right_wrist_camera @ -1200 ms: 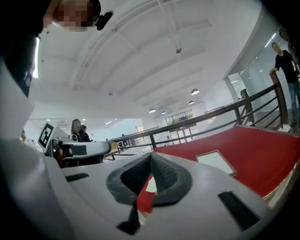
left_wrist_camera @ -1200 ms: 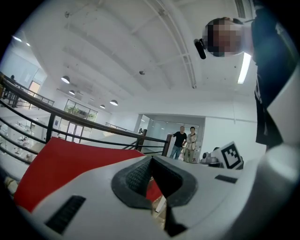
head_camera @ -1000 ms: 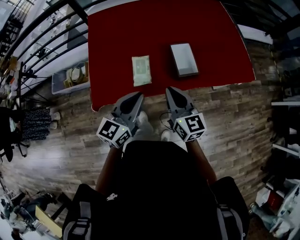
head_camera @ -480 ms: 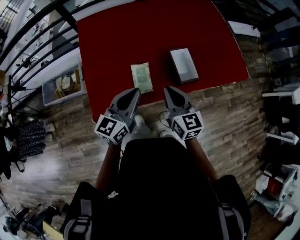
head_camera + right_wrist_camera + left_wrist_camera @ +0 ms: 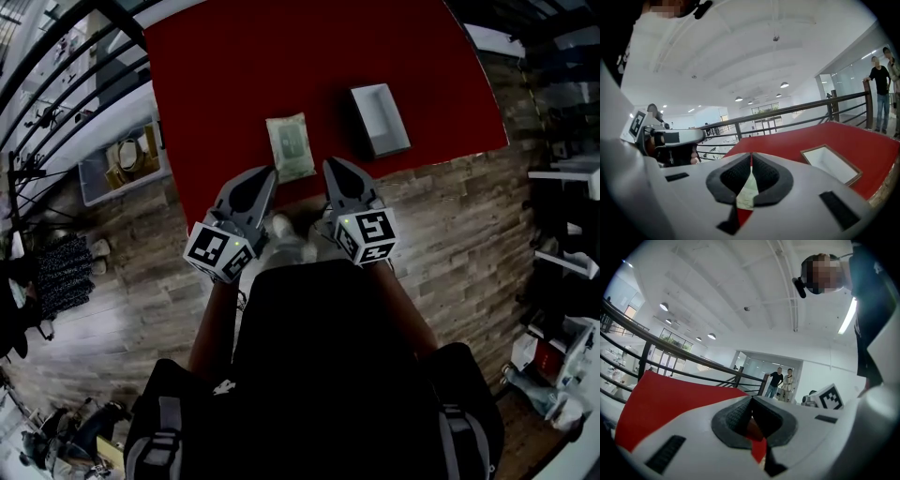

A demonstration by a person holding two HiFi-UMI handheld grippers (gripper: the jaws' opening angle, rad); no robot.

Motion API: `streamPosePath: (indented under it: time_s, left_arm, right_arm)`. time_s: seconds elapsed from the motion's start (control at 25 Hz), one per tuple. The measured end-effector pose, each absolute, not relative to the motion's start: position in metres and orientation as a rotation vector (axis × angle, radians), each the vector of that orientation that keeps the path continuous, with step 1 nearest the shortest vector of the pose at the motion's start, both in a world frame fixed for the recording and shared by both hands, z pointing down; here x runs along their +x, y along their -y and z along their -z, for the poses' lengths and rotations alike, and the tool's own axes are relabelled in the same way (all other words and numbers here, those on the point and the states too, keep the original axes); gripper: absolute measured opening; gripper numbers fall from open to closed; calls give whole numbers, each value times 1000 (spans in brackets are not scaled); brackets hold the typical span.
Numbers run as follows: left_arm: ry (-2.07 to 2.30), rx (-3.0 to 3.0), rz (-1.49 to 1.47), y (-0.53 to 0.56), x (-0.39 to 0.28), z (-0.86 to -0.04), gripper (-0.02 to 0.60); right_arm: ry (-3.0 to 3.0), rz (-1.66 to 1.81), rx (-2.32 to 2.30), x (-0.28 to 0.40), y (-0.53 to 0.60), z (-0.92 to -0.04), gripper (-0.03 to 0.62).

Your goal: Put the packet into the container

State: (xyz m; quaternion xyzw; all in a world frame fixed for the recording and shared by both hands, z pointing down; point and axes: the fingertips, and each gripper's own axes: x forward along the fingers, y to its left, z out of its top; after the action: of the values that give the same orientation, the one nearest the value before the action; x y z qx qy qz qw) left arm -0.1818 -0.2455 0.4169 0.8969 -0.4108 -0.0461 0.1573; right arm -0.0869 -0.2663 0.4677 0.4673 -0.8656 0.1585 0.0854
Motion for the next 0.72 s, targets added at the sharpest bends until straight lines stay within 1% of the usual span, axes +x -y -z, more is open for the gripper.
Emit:
streamPosePath:
  time_s: [0.24,0.28,0.32,0.36,0.64,0.72]
  left_arm:
    - [1219,2516,65,263,-193,-442,7]
    - [1224,2510,46,263,-195,-448,6]
    - [1230,2497,33,264,-197,-452,6]
    - [1240,2483,27,266,-198,-455,8]
    - [1290,2445,-11,268,-216,-476,6]
    - [1301,2428,-25,267,-223,-477,8]
  right_arm:
    - [2503,-547,1381,-102,295,-509,25]
    - [2490,-568,1372,-105,298,-516,44]
    - [2474,-588,1364,-109,302,-524,125]
    - [2456,-605,1356,-112,306,-533,188]
    - [2322,-695,1350,-136,319,-587,389]
    - [2293,-725,1339,-146,319,-599,426]
